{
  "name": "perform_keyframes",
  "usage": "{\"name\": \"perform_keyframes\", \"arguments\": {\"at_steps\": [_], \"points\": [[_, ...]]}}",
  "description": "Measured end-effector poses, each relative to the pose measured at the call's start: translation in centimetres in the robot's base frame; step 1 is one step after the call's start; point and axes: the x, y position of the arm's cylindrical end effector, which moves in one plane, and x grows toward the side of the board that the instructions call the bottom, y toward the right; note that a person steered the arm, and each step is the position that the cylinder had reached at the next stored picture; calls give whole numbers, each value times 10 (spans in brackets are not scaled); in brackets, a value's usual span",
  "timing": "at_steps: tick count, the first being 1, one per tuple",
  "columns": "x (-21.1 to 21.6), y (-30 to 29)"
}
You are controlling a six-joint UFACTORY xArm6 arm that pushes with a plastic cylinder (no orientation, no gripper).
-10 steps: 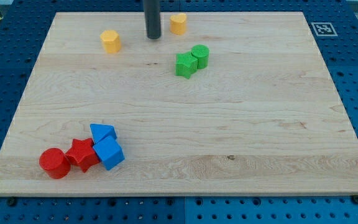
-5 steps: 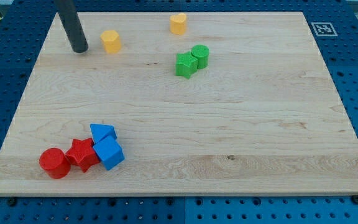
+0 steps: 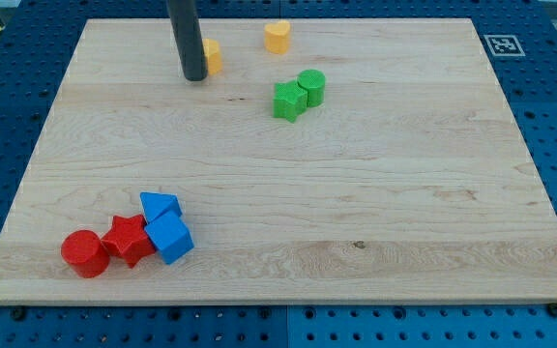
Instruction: Place the yellow hexagon left to the yellow heart
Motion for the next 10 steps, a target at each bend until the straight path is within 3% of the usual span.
{"name": "perform_keyframes", "arguments": {"at_steps": [2, 5, 7, 10], "points": [[-12, -4], [-75, -4], [-74, 17], [-33, 54]]}}
